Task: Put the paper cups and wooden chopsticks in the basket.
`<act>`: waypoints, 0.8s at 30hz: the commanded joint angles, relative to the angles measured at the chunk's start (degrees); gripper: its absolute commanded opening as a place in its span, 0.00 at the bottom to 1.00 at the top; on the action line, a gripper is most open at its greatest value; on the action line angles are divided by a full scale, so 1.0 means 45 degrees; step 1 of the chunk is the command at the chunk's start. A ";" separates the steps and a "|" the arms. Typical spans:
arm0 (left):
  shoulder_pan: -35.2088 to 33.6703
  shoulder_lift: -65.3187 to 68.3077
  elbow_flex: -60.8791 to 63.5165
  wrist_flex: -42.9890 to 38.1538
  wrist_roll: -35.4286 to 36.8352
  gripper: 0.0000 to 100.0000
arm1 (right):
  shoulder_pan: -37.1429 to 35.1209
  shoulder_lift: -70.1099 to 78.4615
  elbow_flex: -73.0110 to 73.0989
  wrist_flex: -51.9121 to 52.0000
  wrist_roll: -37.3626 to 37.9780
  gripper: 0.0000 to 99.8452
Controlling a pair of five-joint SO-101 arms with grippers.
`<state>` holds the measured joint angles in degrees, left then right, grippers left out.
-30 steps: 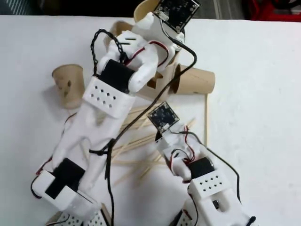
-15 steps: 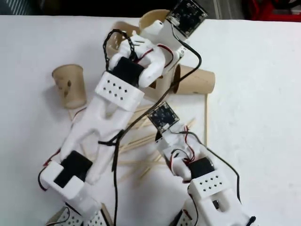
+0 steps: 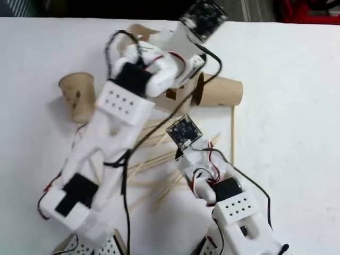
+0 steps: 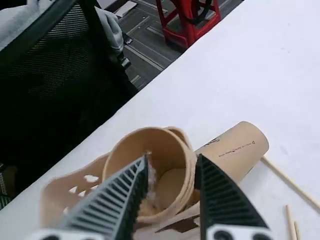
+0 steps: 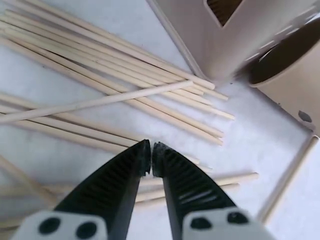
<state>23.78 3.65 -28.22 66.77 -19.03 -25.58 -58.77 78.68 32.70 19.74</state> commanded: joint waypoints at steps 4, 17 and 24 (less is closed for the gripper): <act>-0.1612 -0.2608 -0.0625 0.2247 -0.0078 0.17 | -0.0029 -0.0244 -0.0137 -0.0225 0.0137 0.02; -0.7531 -0.2862 -0.0606 0.4650 -0.0234 0.17 | -0.0049 -0.0244 -0.0117 -0.0225 0.0137 0.02; -0.8039 0.0186 -0.0723 0.5060 -0.2188 0.23 | -0.0068 -0.0244 -0.0117 -0.0225 0.0137 0.02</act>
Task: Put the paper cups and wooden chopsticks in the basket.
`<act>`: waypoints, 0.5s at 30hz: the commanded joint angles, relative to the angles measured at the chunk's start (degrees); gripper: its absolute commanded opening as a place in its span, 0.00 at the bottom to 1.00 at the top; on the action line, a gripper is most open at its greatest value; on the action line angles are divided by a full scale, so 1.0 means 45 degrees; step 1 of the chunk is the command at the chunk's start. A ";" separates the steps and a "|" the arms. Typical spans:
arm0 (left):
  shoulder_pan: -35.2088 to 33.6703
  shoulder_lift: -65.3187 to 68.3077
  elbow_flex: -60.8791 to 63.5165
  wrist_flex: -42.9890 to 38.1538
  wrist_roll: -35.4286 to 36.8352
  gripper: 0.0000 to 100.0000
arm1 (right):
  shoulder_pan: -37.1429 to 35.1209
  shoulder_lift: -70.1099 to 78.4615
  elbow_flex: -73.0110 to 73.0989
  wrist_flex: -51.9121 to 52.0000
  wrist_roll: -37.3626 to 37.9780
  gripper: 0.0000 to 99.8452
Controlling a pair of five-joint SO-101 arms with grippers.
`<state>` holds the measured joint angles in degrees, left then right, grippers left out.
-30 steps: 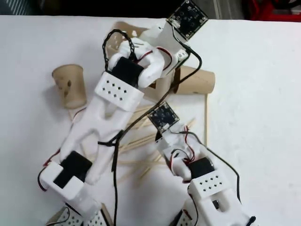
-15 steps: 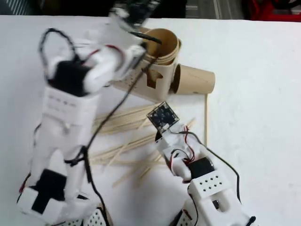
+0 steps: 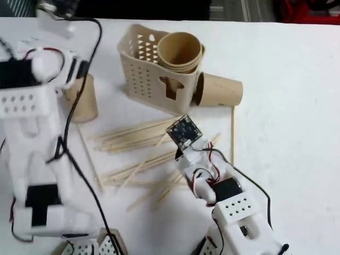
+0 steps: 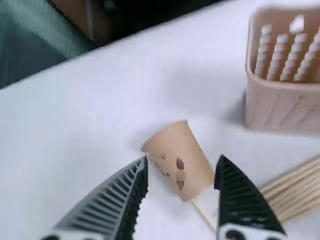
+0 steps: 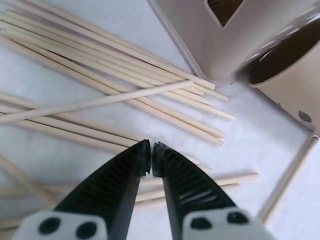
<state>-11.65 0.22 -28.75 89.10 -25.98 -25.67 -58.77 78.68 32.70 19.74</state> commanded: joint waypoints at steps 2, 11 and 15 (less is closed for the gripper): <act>-0.0166 0.1768 -0.0645 -0.0020 -0.1055 0.23 | -0.0049 -0.0244 -0.0117 -0.0225 0.0137 0.02; -0.0166 0.4073 -0.0645 -0.1797 -0.1446 0.24 | -0.0068 -0.0244 -0.0117 -0.0225 0.0137 0.02; -0.0166 0.5011 -0.0645 -0.2735 -0.1446 0.24 | -0.0068 -0.0244 -0.0117 -0.0225 0.0137 0.02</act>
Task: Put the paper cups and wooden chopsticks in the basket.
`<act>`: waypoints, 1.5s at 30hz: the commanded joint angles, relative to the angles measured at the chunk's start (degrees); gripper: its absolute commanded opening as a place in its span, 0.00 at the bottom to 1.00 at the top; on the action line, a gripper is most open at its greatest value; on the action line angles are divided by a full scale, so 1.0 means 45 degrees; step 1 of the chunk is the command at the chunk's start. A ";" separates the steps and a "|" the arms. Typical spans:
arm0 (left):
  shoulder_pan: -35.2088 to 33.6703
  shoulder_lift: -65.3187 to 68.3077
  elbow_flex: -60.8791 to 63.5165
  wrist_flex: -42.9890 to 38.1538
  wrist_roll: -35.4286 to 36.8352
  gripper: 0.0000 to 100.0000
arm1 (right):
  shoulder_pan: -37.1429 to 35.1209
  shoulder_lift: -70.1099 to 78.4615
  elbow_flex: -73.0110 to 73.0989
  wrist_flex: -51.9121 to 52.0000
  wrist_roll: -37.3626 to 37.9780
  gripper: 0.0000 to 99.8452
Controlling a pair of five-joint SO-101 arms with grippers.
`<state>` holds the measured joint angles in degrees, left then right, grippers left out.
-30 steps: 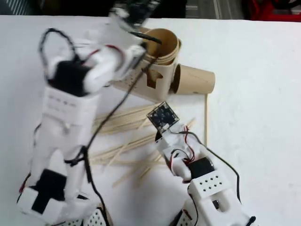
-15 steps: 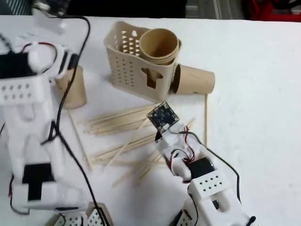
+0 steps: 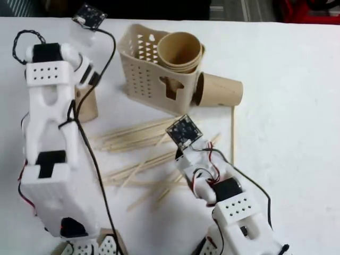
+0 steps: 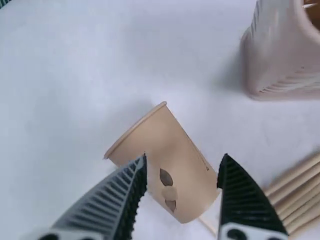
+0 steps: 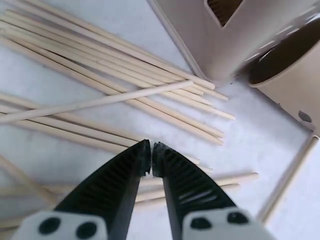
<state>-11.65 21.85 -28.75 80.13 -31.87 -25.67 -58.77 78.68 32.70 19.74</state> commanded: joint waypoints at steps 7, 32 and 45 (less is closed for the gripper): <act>-0.0264 0.1631 -0.0645 -0.2422 -0.0156 0.23 | -0.0068 -0.0244 -0.0117 -0.0225 0.0137 0.02; -0.0576 0.3116 -0.0645 -0.0723 -0.2950 0.23 | -0.0029 -0.0244 -0.0117 -0.0225 0.0137 0.02; -0.0518 0.3194 -0.3946 0.3477 -0.2950 0.07 | -0.0010 -0.0244 -0.0117 -0.0225 0.0137 0.02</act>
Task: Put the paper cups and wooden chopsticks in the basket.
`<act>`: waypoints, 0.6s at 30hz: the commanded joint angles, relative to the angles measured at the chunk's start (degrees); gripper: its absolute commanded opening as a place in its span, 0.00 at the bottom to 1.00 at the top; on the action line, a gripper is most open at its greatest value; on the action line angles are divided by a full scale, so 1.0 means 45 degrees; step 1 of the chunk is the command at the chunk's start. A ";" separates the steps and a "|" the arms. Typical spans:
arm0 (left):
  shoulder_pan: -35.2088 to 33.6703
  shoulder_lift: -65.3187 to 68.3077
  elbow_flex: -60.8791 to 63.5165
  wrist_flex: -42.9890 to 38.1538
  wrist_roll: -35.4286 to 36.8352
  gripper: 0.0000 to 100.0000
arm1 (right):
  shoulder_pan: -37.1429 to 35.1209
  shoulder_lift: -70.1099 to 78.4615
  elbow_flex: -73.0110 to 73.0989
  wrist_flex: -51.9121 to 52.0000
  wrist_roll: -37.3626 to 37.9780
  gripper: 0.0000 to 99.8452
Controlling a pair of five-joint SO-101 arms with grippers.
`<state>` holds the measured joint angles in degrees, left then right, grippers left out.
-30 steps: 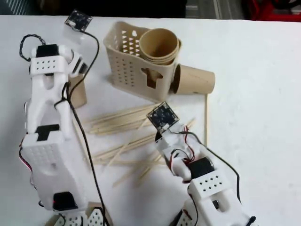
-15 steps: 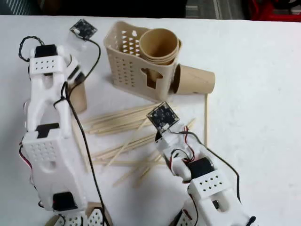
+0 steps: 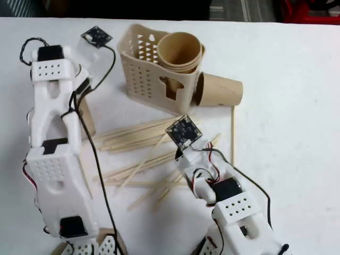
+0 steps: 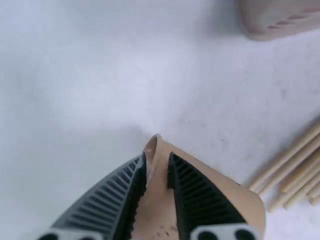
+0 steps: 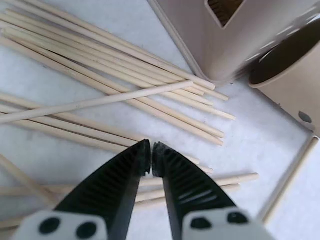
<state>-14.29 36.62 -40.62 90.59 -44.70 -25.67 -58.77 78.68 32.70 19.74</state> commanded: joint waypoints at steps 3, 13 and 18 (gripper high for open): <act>0.0068 -0.0049 -0.2090 0.2032 -0.0078 0.04 | -0.0010 -0.0244 -0.0117 -0.0225 0.0137 0.02; -0.0088 -0.0029 -0.2403 0.2266 -0.0059 0.05 | -0.0010 -0.0244 -0.0117 -0.0225 0.0137 0.02; -0.0088 -0.0029 -0.2462 0.2149 0.1446 0.27 | -0.0010 -0.0244 -0.0117 -0.0225 0.0137 0.02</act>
<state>-14.29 37.32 -49.14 100.44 -43.56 -25.67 -58.77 78.68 32.70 19.74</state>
